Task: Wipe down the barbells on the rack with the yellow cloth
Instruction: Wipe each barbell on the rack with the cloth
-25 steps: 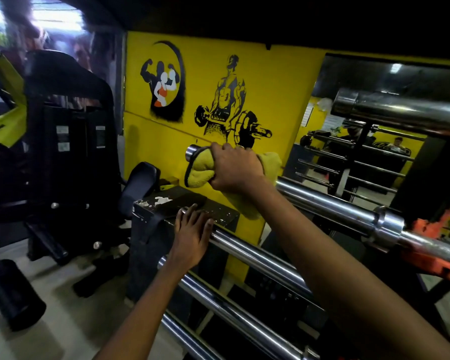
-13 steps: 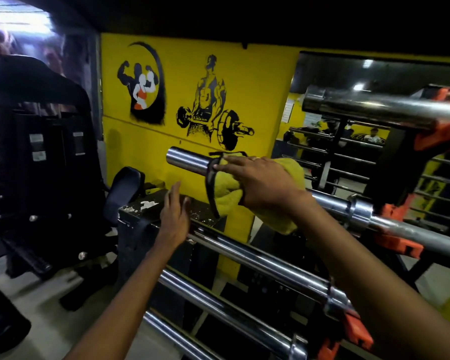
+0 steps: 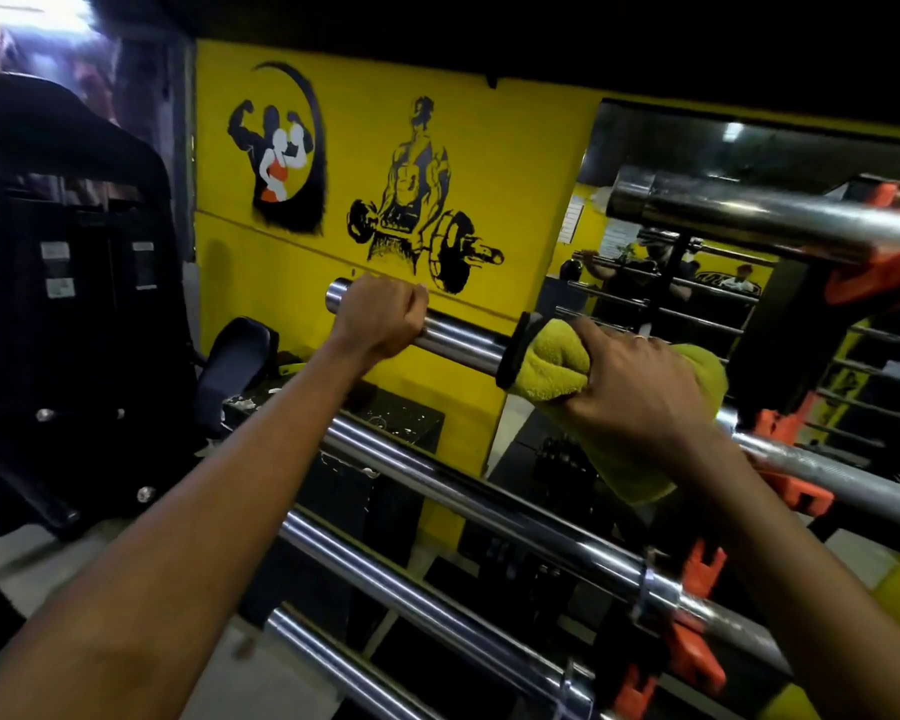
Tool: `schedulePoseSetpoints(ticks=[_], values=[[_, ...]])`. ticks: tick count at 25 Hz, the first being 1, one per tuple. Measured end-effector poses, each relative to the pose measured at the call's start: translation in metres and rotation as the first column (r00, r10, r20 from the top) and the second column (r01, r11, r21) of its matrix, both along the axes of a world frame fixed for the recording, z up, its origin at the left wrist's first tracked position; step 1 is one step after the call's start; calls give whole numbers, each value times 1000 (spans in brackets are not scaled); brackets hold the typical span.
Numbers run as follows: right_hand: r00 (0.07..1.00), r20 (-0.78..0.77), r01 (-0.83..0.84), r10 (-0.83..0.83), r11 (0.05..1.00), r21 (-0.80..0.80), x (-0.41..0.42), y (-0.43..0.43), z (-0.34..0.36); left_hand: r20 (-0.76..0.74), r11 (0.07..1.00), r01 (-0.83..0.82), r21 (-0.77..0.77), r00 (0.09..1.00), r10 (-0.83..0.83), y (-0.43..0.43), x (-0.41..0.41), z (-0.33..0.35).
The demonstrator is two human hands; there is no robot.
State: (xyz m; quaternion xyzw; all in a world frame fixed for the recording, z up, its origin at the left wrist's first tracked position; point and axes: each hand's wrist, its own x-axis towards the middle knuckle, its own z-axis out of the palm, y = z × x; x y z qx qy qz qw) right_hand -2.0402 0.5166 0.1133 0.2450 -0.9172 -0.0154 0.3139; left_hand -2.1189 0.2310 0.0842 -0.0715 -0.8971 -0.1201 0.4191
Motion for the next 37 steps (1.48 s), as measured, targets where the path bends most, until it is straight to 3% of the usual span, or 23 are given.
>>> schedulePoseSetpoints(ticks=[3,5,7,9,10,12,14,16,18,24,31,35,37], values=[[1000,-23,7,-4,996,91,-3,-4,-4,465,987,-39,-156,879,108,-3,-10,38],[1000,-20,3,-1,992,126,-5,-12,-5,549,994,67,86,829,-104,-8,-13,41],[1000,-8,-6,7,988,154,-9,-26,-4,282,908,210,363,904,-321,-10,-8,30],[999,-27,-24,29,983,182,-15,-46,-5,-115,859,239,453,971,-210,-24,-8,3],[998,-36,-37,44,982,186,-19,-58,-5,-208,852,198,485,972,-108,-34,-6,-14],[996,-23,-85,91,980,179,-31,-87,-4,-179,803,105,587,984,3,-52,-1,-59],[993,7,-118,119,976,185,-47,-118,-1,-51,744,43,667,999,-12,-50,11,-110],[990,22,-144,142,968,205,-59,-145,3,91,786,28,617,990,-107,-30,23,-150],[984,28,-180,178,952,247,-66,-164,4,187,921,36,389,975,-118,-9,26,-174],[956,-8,-259,292,859,442,-50,-137,0,160,959,20,284,985,-69,-9,27,-181],[999,-27,-42,45,993,108,-2,-19,-7,249,964,32,263,963,-100,-14,32,-172],[988,-92,118,-121,992,-35,9,-6,-21,315,964,87,253,934,-167,-22,40,-166],[987,-141,67,-77,995,-78,18,-11,-38,353,971,46,236,926,-130,-33,42,-172]])
